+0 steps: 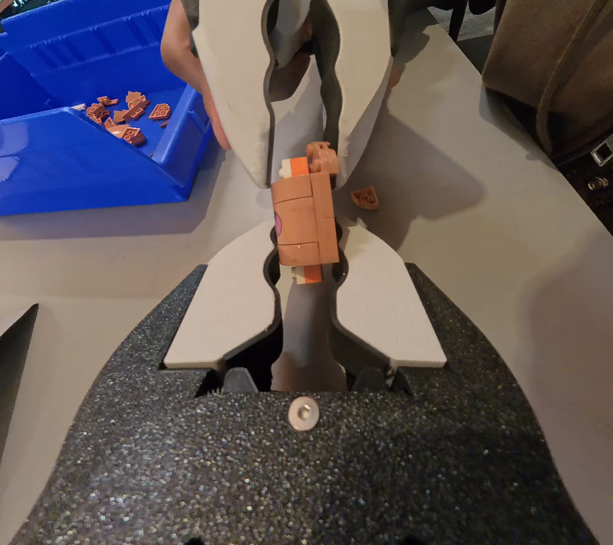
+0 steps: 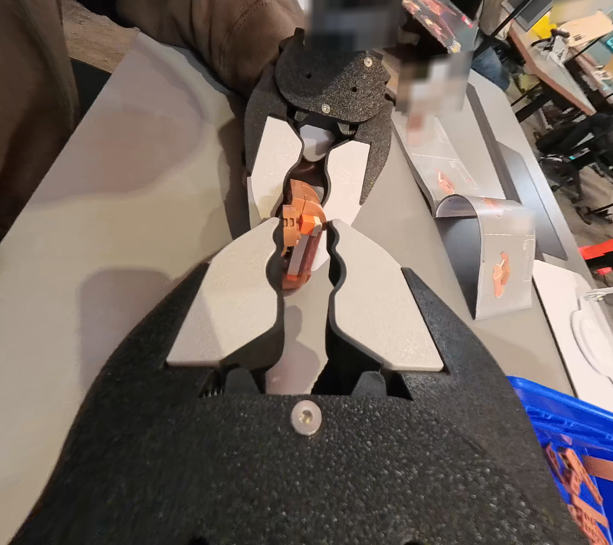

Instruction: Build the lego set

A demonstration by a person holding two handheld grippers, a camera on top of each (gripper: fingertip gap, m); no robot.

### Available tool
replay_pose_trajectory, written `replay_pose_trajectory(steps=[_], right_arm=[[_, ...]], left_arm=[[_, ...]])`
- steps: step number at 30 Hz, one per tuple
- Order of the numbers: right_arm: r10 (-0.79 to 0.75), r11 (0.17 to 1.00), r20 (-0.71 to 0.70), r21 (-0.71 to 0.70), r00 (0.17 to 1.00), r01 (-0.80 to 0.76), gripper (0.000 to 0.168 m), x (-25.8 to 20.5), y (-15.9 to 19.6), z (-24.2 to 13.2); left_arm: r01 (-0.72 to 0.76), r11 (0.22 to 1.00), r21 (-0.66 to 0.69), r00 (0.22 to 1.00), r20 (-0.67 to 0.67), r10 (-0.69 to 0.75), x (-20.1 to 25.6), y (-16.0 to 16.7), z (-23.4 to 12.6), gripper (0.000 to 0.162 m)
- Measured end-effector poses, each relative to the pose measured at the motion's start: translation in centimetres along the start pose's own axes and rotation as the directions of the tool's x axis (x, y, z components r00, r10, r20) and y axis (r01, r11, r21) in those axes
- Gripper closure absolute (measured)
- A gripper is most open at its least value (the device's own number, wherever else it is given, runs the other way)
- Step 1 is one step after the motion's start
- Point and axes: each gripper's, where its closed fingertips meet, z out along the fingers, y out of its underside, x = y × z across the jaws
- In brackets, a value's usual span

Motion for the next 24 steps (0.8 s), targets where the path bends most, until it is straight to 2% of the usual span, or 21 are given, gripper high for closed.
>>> replay_pose_trajectory(steps=[5, 11, 17, 24], right_arm=[[0.004, 0.998, 0.029, -0.056, 1.000, -0.003, 0.144, 0.0, 0.0, -0.1], [-0.061, 0.983, 0.088, -0.170, 0.994, 0.076, 0.144, 0.0, 0.1, -0.6], [-0.146, 0.941, 0.149, -0.285, 0.978, 0.184, 0.144, 0.6, -0.1, -1.3], [-0.248, 0.888, 0.186, -0.347, 0.951, 0.300, 0.144, 2.0, -1.3, -1.4]], left_arm=[[-0.010, 1.000, 0.010, 1.000, 0.021, 0.010, -0.1, -0.2, 0.1, 0.134], [-0.035, 0.999, 0.026, 0.996, 0.080, 0.033, -0.4, -0.7, 0.4, 0.134], [-0.049, 0.997, 0.065, 0.976, 0.213, 0.034, -1.5, -1.6, 0.5, 0.134], [-0.084, 0.988, 0.128, 0.927, 0.374, 0.030, -3.1, -3.0, -0.6, 0.134]])
